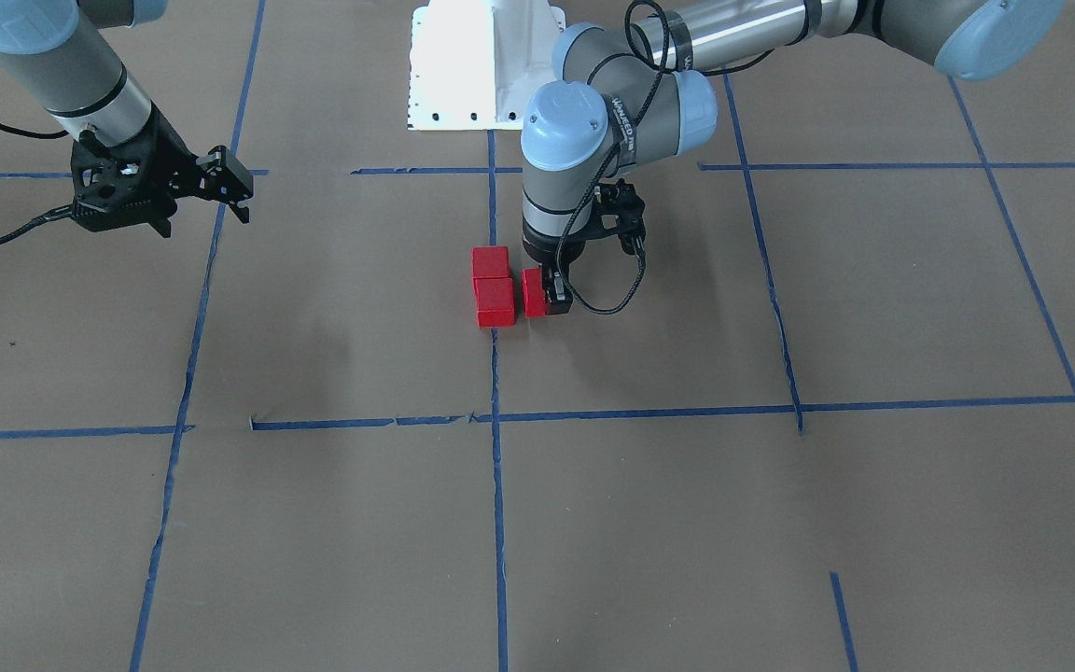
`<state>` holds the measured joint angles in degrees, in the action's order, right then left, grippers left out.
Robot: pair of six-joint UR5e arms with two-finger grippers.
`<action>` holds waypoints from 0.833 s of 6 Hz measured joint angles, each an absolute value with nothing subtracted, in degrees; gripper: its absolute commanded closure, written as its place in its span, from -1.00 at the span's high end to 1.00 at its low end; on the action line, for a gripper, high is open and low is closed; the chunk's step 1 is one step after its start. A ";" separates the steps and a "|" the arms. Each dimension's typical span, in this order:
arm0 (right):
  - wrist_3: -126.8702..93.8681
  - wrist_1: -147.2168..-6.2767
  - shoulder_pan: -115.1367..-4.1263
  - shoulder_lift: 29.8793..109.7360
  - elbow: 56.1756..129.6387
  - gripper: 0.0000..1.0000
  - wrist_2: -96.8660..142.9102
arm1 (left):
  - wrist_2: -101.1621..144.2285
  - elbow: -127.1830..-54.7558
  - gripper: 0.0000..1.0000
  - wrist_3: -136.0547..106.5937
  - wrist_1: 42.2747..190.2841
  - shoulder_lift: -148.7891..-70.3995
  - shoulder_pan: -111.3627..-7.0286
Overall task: Form red blocks into L shape at center
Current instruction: 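Lower the cube beside the pair's farther cube and adjust its position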
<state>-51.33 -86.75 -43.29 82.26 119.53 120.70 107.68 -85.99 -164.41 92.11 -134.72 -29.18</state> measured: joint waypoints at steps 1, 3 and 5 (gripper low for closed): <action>-51.33 -86.75 -43.29 82.30 119.53 1.00 120.68 | 107.58 -85.53 -0.96 -164.37 92.14 -135.20 -29.18; -51.33 -86.79 -43.30 82.35 119.47 1.00 120.67 | 107.50 -84.31 -0.96 -164.31 92.19 -136.02 -29.16; -51.33 -86.78 -43.31 82.35 119.45 1.00 120.67 | 107.53 -83.62 -0.96 -164.30 92.40 -136.17 -29.10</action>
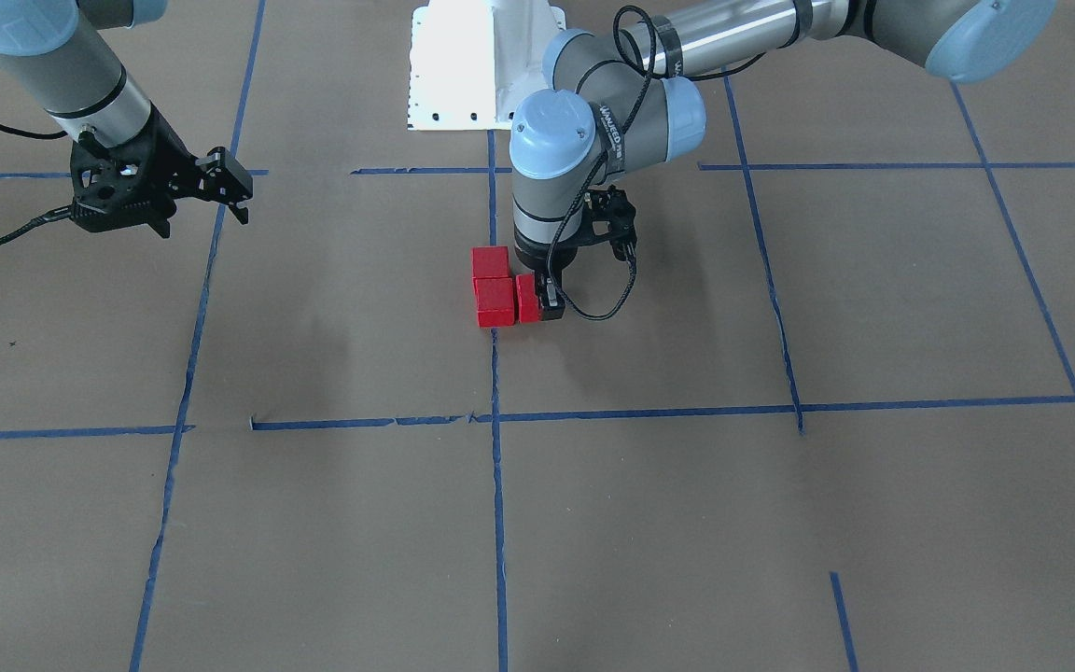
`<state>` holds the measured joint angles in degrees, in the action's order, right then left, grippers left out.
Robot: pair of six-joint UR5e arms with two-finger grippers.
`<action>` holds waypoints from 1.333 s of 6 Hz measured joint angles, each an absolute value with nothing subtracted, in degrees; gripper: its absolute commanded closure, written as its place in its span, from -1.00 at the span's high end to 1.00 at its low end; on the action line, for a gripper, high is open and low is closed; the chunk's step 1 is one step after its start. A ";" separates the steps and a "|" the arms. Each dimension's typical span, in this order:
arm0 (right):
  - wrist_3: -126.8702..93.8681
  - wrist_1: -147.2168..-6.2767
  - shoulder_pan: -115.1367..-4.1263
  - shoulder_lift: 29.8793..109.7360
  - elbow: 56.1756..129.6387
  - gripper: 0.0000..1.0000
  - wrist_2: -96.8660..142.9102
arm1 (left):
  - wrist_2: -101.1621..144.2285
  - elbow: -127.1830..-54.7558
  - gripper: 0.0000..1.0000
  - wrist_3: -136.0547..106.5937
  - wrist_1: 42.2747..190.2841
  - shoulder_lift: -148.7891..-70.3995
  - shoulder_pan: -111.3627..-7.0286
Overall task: Form red blocks into L shape at center
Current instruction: 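Lower the cube beside the pair's farther cube and adjust its position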
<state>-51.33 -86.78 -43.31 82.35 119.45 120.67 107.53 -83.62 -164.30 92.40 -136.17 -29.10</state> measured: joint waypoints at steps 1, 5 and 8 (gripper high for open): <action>-51.33 -86.82 -43.32 82.35 119.44 1.00 120.67 | 107.51 -83.24 -0.96 -164.16 92.70 -136.39 -29.06; -51.33 -86.77 -43.32 82.35 119.53 1.00 120.70 | 107.58 -82.39 0.68 -163.25 92.90 -136.93 -29.01; -51.33 -86.83 -43.33 82.35 119.59 1.00 120.84 | 107.58 -82.36 1.00 -163.32 92.90 -137.12 -28.93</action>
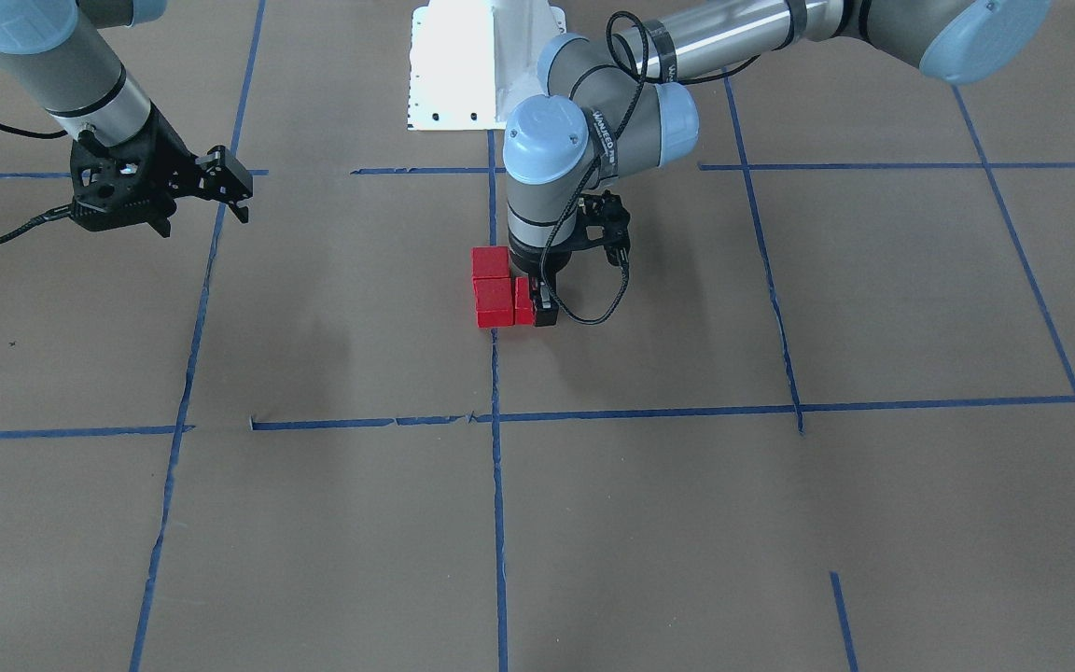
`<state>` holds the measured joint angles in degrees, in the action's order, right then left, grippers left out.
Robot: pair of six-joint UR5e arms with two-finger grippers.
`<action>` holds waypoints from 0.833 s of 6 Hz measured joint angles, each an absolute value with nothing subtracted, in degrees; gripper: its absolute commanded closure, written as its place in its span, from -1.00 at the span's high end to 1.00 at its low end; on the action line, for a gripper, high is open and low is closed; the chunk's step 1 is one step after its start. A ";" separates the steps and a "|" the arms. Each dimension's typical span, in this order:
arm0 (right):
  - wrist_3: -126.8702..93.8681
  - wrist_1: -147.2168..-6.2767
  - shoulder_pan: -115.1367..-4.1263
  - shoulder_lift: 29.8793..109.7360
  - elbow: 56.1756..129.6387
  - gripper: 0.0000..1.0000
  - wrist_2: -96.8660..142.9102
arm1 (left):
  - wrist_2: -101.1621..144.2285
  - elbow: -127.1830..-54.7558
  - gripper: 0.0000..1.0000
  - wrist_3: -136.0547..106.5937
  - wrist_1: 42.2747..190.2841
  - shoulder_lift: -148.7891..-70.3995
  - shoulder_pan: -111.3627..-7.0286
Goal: Form red blocks into L shape at center
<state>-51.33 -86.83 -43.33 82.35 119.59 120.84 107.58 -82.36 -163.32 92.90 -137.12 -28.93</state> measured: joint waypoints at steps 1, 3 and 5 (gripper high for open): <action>-51.33 -86.83 -43.33 82.35 119.56 1.00 120.85 | 107.58 -82.43 1.00 -163.48 92.96 -137.25 -28.94; -51.33 -86.84 -43.33 82.38 119.43 1.00 120.85 | 108.17 -83.55 1.00 -163.51 93.01 -137.25 -29.67; -51.14 -86.84 -44.00 82.96 119.49 1.00 120.95 | 115.78 -89.01 1.00 -155.70 91.52 -134.55 -33.31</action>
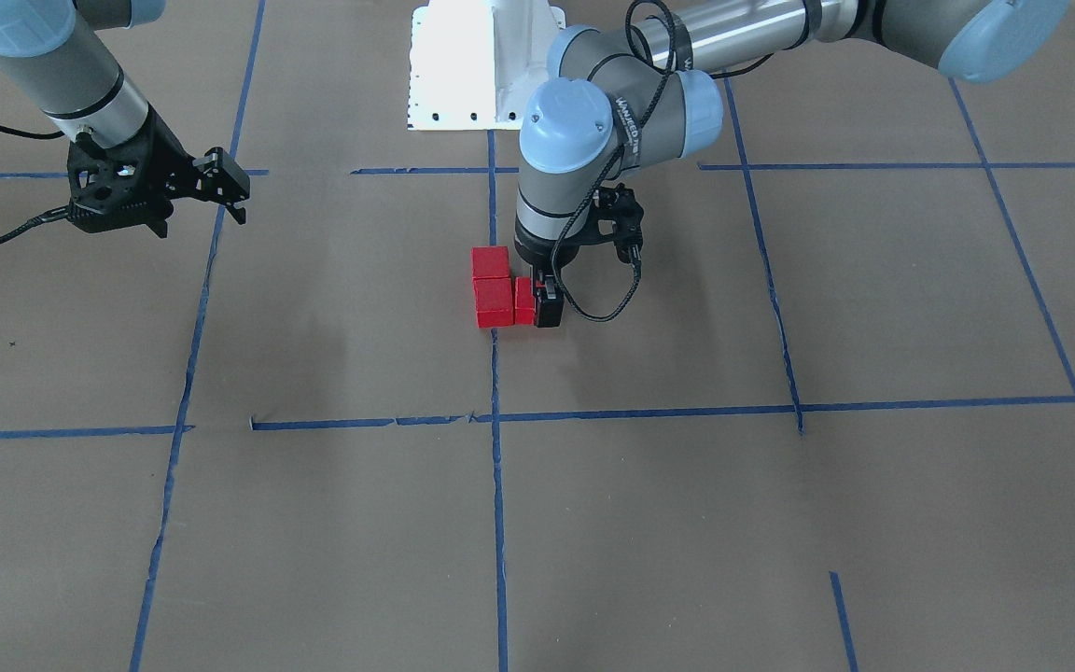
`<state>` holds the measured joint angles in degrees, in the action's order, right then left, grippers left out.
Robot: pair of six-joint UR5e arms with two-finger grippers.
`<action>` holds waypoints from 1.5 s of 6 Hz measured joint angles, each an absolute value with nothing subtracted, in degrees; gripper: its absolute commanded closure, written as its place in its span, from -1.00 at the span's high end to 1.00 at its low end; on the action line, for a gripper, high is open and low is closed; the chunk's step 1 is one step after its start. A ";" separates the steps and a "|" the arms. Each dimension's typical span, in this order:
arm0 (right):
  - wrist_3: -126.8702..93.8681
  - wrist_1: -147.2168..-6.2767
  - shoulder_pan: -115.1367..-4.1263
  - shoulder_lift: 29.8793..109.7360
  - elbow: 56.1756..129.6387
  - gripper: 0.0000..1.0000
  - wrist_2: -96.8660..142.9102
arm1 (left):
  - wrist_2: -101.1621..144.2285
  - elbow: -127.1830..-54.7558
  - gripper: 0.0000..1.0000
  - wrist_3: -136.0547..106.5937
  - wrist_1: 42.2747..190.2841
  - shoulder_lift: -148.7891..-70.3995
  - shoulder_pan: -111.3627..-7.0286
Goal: Form red blocks into L shape at center
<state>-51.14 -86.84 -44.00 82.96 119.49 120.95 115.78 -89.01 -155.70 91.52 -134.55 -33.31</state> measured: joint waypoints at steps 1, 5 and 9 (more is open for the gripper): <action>-51.00 -86.86 -45.16 83.36 119.52 1.00 121.11 | 118.28 -94.42 1.00 -147.61 88.91 -131.64 -34.67; -46.25 -87.46 -57.32 87.40 118.76 1.00 128.90 | 120.80 -114.77 1.00 -105.22 84.36 -110.64 -43.13; -28.99 -87.67 -70.50 95.20 115.24 1.00 134.36 | 133.53 -112.10 1.00 -41.73 84.37 -92.56 -68.24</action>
<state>-28.99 -87.67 -70.50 95.20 115.24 134.36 133.53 -112.10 -41.73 84.37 -92.56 -68.24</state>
